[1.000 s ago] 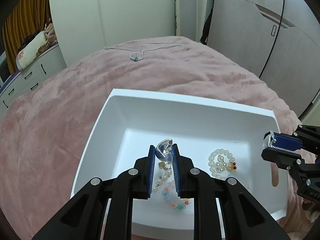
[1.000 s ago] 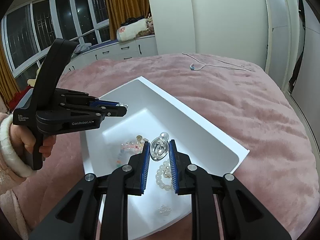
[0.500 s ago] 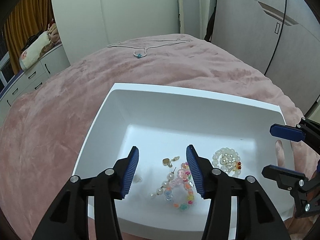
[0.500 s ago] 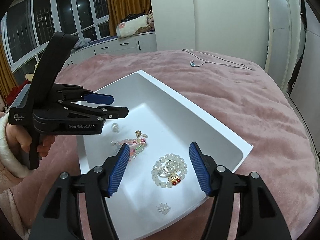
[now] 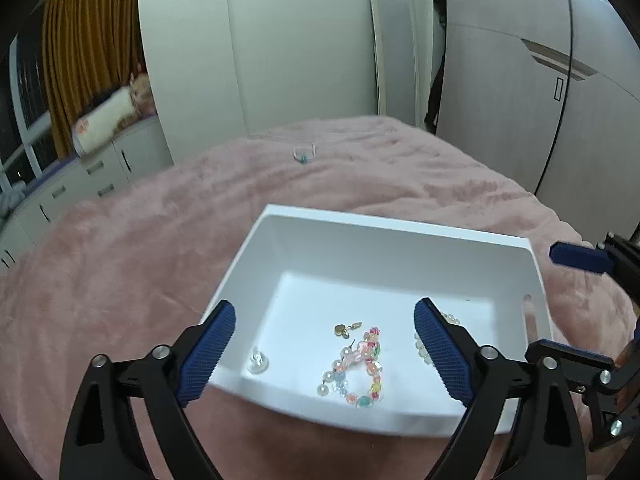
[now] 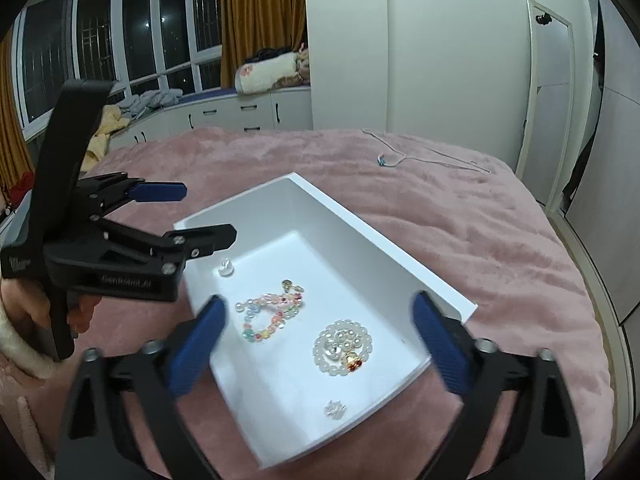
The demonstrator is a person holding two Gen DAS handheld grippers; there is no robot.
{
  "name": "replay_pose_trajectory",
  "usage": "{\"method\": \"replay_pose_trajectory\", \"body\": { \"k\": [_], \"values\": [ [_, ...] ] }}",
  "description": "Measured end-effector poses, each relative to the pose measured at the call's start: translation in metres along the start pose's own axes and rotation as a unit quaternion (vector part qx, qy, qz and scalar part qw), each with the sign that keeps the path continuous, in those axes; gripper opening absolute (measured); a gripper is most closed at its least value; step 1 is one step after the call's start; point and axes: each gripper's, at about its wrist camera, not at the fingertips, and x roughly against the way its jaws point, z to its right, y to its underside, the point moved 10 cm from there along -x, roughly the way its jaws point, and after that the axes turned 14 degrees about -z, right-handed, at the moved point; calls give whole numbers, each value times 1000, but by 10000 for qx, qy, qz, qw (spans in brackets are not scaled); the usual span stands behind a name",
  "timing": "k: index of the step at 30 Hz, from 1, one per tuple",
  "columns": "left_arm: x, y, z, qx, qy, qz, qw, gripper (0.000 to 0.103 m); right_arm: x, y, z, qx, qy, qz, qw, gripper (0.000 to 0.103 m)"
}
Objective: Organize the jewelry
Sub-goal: 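Lift both tools out of the box and back away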
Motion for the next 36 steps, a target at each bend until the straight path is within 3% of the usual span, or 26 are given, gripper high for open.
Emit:
{"method": "replay_pose_trajectory", "body": {
  "k": [5,18,25,29,36],
  "values": [
    [33,18,-1,194,-272,234,9992,95,25,10,-13,-67,17,247,9997,98],
    [79,63,0,743,-296,567,9952,100,56,45,-31,-147,353,522,9979,98],
    [81,83,-2,995,-331,562,9929,100,69,55,-36,-98,589,804,9950,98],
    [80,96,2,918,-562,619,9923,100,75,61,-37,-140,583,1027,9929,98],
    [77,106,8,1086,-384,774,9903,100,73,64,-41,-124,583,1150,9916,98]
  ]
}}
